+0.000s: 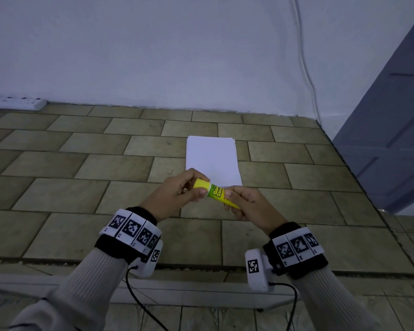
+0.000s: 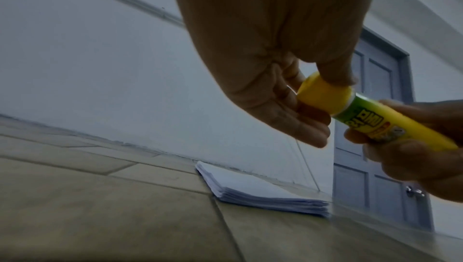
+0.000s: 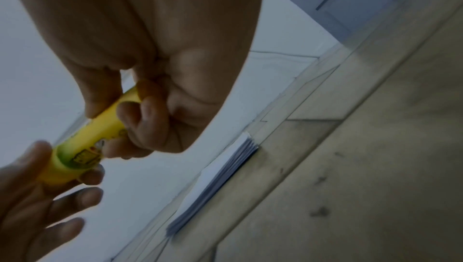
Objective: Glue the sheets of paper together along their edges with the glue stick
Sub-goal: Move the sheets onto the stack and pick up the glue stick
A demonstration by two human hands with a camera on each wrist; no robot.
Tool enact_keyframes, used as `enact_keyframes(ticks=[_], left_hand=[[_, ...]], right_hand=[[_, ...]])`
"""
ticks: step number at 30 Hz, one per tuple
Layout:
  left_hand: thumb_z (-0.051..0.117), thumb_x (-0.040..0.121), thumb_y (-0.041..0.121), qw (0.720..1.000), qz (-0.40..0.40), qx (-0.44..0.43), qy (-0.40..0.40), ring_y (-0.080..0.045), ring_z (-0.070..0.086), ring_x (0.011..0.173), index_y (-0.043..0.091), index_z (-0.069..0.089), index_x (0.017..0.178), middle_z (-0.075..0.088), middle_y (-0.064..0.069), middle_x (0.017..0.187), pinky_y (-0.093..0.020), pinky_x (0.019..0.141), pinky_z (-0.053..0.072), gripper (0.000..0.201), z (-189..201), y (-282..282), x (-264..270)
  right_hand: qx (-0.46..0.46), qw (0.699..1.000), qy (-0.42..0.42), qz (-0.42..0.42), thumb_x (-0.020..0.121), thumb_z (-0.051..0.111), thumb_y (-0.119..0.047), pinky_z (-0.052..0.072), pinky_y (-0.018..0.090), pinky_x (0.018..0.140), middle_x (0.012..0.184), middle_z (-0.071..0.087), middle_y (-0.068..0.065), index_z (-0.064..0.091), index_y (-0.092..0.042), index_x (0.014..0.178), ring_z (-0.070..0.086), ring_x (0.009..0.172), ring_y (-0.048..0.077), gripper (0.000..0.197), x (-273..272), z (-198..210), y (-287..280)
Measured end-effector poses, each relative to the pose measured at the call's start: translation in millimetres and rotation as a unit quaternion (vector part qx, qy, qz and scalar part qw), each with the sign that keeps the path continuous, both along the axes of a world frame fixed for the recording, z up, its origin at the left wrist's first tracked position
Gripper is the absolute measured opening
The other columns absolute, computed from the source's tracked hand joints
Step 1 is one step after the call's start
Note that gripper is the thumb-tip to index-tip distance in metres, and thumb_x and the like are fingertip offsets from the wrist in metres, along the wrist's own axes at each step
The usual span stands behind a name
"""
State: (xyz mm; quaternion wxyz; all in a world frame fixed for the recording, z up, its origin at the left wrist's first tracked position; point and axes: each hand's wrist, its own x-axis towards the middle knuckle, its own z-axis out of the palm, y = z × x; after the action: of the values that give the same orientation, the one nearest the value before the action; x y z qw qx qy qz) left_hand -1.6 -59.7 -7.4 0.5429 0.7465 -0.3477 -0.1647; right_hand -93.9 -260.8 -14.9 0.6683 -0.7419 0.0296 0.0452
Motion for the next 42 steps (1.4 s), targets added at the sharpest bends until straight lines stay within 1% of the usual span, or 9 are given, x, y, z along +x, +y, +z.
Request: enact_keyframes(ticks=[5,9,16,20,24,29,32,37,42], left_hand=[[0.044,0.090,0.055,0.983,0.092,0.046,0.149,-0.021,0.062,0.054,0.006,0.059,0.086,0.065,-0.010,0.063,-0.026,0.048,0.051,0.051,11,-7,-6],[0.043,0.101,0.040,0.982,0.074,0.086,0.154,-0.010,0.051,0.045,0.007,0.053,0.078,0.055,-0.001,0.055,-0.022,0.045,0.045,0.041,8,-8,-7],[0.046,0.097,0.034,0.994,-0.008,0.080,-0.075,-0.003,0.053,0.061,0.012,0.057,0.099,0.056,0.007,0.069,-0.016,0.061,0.041,0.025,0,-2,-3],[0.040,0.098,0.050,0.993,0.047,0.043,-0.096,-0.014,0.054,0.058,0.019,0.060,0.095,0.056,0.003,0.066,-0.028,0.057,0.046,0.037,-1,-3,-7],[0.033,0.100,0.051,0.982,0.160,0.102,-0.024,-0.013,0.048,0.050,0.005,0.056,0.070,0.053,-0.002,0.055,-0.028,0.055,0.038,0.060,8,-13,-8],[0.028,0.103,0.046,0.972,0.142,0.185,-0.020,-0.012,0.044,0.051,0.016,0.054,0.062,0.050,-0.002,0.058,-0.022,0.051,0.029,0.057,6,-15,-4],[0.031,0.105,0.040,0.978,0.126,0.163,-0.021,-0.012,0.043,0.051,0.014,0.048,0.065,0.049,0.000,0.058,-0.020,0.051,0.030,0.050,6,-15,-6],[0.026,0.095,0.058,0.986,0.081,0.093,-0.111,-0.021,0.049,0.064,0.001,0.052,0.087,0.054,-0.014,0.070,-0.032,0.062,0.038,0.063,7,-12,-8],[0.035,0.103,0.043,0.980,0.126,0.124,-0.087,-0.021,0.044,0.059,0.007,0.047,0.070,0.048,-0.011,0.062,-0.035,0.059,0.032,0.050,11,-12,-7]], right_hand=[[-0.112,0.990,-0.086,-0.010,0.097,0.054,-0.020,0.034,0.013,0.054,0.075,0.061,-0.006,0.064,-0.013,0.110,0.046,0.053,0.000,0.019,0,-6,4],[-0.228,0.963,-0.145,-0.004,0.092,0.049,-0.036,0.036,0.012,0.063,0.077,0.058,-0.016,0.064,-0.016,0.116,0.053,0.069,-0.003,0.034,0,-9,8],[-0.026,0.999,-0.014,0.012,0.100,0.045,-0.021,0.031,0.017,0.045,0.069,0.056,-0.001,0.063,-0.015,0.091,0.040,0.048,0.007,0.021,1,-6,4],[0.004,1.000,-0.018,0.007,0.099,0.046,-0.019,0.031,0.018,0.045,0.071,0.057,0.002,0.063,-0.009,0.102,0.038,0.048,0.007,0.020,0,-3,7],[-0.142,0.984,-0.103,-0.027,0.096,0.056,-0.025,0.038,0.016,0.059,0.080,0.064,-0.006,0.064,-0.015,0.109,0.050,0.062,0.003,0.019,1,-5,10],[-0.303,0.936,-0.179,-0.027,0.092,0.047,-0.041,0.046,0.025,0.078,0.100,0.066,-0.003,0.063,-0.013,0.115,0.058,0.089,0.009,0.040,2,-7,10],[-0.265,0.952,-0.151,-0.021,0.093,0.047,-0.039,0.042,0.022,0.067,0.081,0.061,-0.011,0.064,-0.014,0.113,0.054,0.072,0.002,0.036,2,-9,11],[0.007,1.000,-0.015,-0.012,0.100,0.045,-0.018,0.031,0.016,0.045,0.069,0.054,0.000,0.063,-0.006,0.106,0.039,0.049,0.006,0.022,0,-3,11],[-0.117,0.989,-0.085,-0.019,0.096,0.055,-0.023,0.037,0.018,0.056,0.077,0.061,-0.008,0.064,-0.012,0.110,0.046,0.057,0.001,0.020,0,-4,10]])
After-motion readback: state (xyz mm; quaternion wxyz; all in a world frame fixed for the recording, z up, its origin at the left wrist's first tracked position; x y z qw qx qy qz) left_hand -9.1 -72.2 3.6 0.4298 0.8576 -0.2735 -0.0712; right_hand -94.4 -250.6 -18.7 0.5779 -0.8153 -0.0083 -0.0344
